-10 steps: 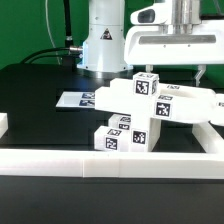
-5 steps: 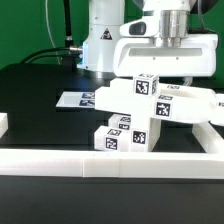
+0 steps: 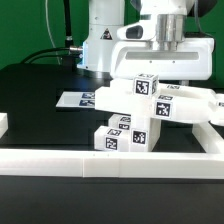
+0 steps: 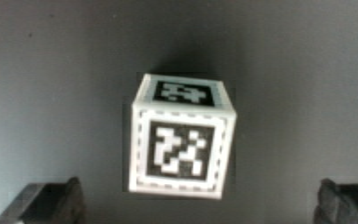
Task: Assemble chair
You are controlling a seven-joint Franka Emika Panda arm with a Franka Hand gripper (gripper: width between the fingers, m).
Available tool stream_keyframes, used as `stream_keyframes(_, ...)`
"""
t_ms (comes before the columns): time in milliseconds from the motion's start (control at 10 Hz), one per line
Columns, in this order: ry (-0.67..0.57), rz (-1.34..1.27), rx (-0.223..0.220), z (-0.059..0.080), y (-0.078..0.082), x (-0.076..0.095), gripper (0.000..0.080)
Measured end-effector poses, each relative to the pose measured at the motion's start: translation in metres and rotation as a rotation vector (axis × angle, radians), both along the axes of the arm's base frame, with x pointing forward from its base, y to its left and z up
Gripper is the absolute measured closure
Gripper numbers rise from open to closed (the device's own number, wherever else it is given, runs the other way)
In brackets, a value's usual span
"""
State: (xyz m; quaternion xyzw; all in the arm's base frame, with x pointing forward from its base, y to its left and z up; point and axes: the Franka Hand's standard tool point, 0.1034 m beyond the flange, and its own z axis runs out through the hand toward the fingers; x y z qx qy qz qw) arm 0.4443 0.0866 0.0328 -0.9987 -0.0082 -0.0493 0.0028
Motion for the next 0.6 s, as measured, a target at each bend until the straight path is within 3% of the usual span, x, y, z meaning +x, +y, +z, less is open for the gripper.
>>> stream_keyframes(600,0.012,0.004,-0.006,-0.0081,0.0002,-0.0042,0.0151)
